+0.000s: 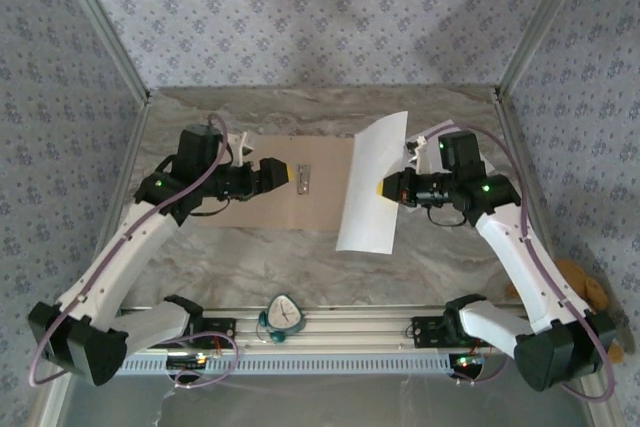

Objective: Put the files into the folder

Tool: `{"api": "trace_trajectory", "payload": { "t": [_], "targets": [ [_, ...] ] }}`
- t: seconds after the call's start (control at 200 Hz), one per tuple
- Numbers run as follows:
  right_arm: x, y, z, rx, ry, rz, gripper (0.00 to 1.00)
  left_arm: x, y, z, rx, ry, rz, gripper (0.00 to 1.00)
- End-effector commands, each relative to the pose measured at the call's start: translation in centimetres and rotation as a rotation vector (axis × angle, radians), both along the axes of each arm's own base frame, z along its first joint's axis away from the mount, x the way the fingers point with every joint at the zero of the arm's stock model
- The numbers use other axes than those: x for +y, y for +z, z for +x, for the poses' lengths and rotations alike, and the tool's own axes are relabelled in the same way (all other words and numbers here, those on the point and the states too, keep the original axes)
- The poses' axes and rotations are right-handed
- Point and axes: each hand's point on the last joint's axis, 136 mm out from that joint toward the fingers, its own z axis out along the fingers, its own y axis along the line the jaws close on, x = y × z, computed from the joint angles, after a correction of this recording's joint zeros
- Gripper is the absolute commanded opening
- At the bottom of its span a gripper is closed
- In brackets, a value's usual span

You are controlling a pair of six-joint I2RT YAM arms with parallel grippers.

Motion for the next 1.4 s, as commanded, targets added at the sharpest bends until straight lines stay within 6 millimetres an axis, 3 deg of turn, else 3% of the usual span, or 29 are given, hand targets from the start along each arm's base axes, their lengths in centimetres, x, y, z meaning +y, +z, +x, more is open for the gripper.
{"api": "trace_trajectory", "payload": {
  "t": [0.0, 0.04, 0.065, 0.275, 0.415, 0.525, 0.76, 0.874, 1.014, 1.174, 1.394],
  "targets": [
    [-2.1, -0.9, -0.4, 0.012, -0.015, -0.179, 0.0, 0.5, -2.2, 1.4, 0.032, 0.043, 0.064, 0.82],
    [-2.6, -1.4, -0.3, 0.029, -0.025, -0.218, 0.0, 0.3, -3.0, 1.9, 0.046, 0.046, 0.076, 0.81],
    [-2.8, -0.5, 0.0, 0.01, -0.033, -0.23, 0.0, 0.2, -3.5, 2.3, 0.051, 0.046, 0.083, 0.81],
    [-4.4, 0.1, 0.0, 0.042, -0.058, -0.345, 0.0, -1.1, -7.8, 5.5, 0.097, 0.046, 0.234, 0.75],
    [-5.6, 1.3, -0.4, 0.029, -0.084, -0.408, 0.0, -3.5, -10.3, 7.3, 0.101, 0.011, 0.337, 0.68],
    [-6.4, 2.5, -0.9, 0.008, -0.099, -0.436, 0.0, -6.5, -12.3, 8.1, 0.095, -0.033, 0.381, 0.65],
    [-7.9, 8.5, -2.1, -0.096, -0.168, -0.353, 0.0, -11.9, -17.1, 8.9, 0.125, -0.089, 0.446, 0.6],
    [-9.2, 11.0, -2.5, -0.161, -0.206, -0.373, 0.0, -14.1, -18.7, 8.8, 0.121, -0.11, 0.449, 0.58],
    [-10.6, 13.8, -3.0, -0.227, -0.269, -0.376, 0.0, -15.3, -20.2, 8.4, 0.122, -0.113, 0.459, 0.51],
    [-10.9, 17.0, -3.0, -0.305, -0.332, -0.324, 0.0, -17.1, -22.2, 6.4, 0.139, -0.145, 0.461, 0.5],
    [-10.5, 17.4, -2.8, -0.302, -0.343, -0.255, 0.0, -19.2, -24.6, 2.8, 0.167, -0.198, 0.483, 0.48]
  ]
}}
